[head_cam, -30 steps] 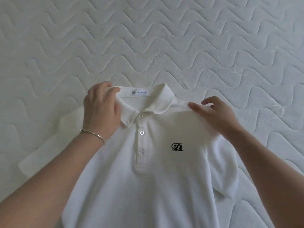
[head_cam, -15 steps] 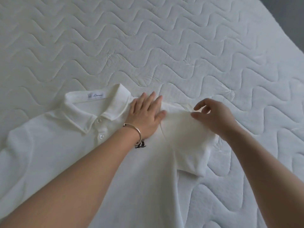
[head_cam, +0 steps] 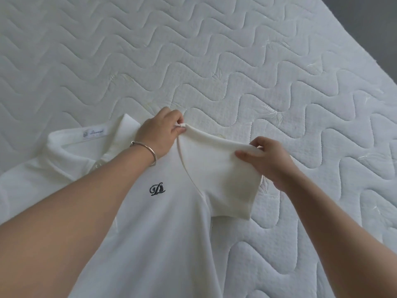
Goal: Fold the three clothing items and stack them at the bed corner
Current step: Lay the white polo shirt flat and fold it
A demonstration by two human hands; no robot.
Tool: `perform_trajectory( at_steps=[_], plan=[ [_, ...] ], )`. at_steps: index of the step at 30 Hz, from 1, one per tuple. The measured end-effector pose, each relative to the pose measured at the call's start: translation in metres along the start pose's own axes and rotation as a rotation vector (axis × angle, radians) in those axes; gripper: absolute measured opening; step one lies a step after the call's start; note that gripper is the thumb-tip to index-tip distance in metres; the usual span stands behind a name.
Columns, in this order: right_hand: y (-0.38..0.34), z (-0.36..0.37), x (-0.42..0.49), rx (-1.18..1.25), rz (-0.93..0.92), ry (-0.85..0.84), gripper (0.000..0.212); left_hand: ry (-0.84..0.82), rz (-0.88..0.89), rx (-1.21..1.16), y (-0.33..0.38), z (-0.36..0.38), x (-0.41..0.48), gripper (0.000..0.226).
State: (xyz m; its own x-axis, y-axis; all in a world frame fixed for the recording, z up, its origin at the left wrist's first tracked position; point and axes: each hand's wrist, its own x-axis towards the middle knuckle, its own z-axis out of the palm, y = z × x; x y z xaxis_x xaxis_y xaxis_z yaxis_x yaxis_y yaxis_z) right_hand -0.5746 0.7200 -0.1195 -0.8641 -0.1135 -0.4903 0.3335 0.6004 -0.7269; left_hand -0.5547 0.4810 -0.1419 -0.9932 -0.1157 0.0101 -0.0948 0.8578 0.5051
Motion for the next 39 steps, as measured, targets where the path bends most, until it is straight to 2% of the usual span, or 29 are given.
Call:
perform_trajectory(
  at_steps=[3, 5, 9, 11, 14, 17, 19, 21, 23, 26, 29, 31, 33, 35, 36, 38, 39],
  plan=[
    [0.004, 0.006, 0.006, 0.016, -0.04, 0.249, 0.017, 0.03, -0.021, 0.137, 0.0, 0.005, 0.006, 0.024],
    [0.007, 0.013, -0.003, 0.13, 0.012, 0.307, 0.028, 0.073, -0.014, 0.222, 0.002, 0.011, -0.002, 0.029],
    [0.018, 0.029, -0.035, 0.152, 0.029, 0.188, 0.047, 0.184, 0.13, 0.194, 0.015, 0.031, -0.053, 0.044],
    [0.024, 0.034, -0.043, 0.053, -0.048, 0.2, 0.041, 0.133, 0.167, 0.159, 0.027, 0.044, -0.088, 0.054],
    [0.029, 0.037, -0.044, -0.043, -0.138, 0.319, 0.034, -0.001, 0.176, 0.184, 0.05, 0.06, -0.14, 0.07],
    [0.031, 0.039, -0.039, -0.05, -0.137, 0.377, 0.038, -0.097, 0.138, 0.291, 0.063, 0.074, -0.17, 0.082],
    [0.033, 0.039, -0.042, -0.021, -0.123, 0.372, 0.047, -0.119, 0.098, 0.324, 0.071, 0.079, -0.182, 0.083],
    [0.034, 0.04, -0.054, -0.017, -0.135, 0.351, 0.066, -0.12, 0.038, 0.321, 0.08, 0.082, -0.19, 0.083],
    [0.041, 0.043, -0.07, -0.118, -0.2, 0.283, 0.079, -0.135, -0.015, 0.301, 0.09, 0.085, -0.199, 0.084],
    [0.053, 0.04, -0.078, -0.187, -0.293, 0.238, 0.076, -0.162, -0.028, 0.291, 0.099, 0.088, -0.21, 0.082],
    [0.053, 0.031, -0.075, -0.144, -0.195, 0.319, 0.065, -0.134, 0.022, 0.232, 0.094, 0.082, -0.213, 0.073],
    [0.049, 0.035, -0.081, -0.329, -0.154, 0.419, 0.052, -0.088, 0.049, 0.142, 0.085, 0.07, -0.215, 0.062],
    [0.045, 0.052, -0.093, -0.526, -0.314, 0.469, 0.04, -0.022, 0.02, 0.08, 0.067, 0.054, -0.22, 0.056],
    [0.045, 0.075, -0.103, -0.668, -0.539, 0.333, 0.04, 0.087, -0.016, 0.057, 0.038, 0.034, -0.228, 0.047],
    [0.046, 0.084, -0.108, -0.749, -0.553, 0.196, 0.045, 0.144, -0.029, 0.067, 0.02, 0.024, -0.232, 0.042],
    [0.054, 0.096, -0.11, -0.828, -0.439, 0.013, 0.049, 0.227, -0.091, 0.103, -0.022, -0.003, -0.238, 0.039],
    [0.056, 0.1, -0.111, -0.82, -0.384, 0.016, 0.049, 0.263, -0.153, 0.115, -0.046, -0.017, -0.24, 0.04]
  ],
)
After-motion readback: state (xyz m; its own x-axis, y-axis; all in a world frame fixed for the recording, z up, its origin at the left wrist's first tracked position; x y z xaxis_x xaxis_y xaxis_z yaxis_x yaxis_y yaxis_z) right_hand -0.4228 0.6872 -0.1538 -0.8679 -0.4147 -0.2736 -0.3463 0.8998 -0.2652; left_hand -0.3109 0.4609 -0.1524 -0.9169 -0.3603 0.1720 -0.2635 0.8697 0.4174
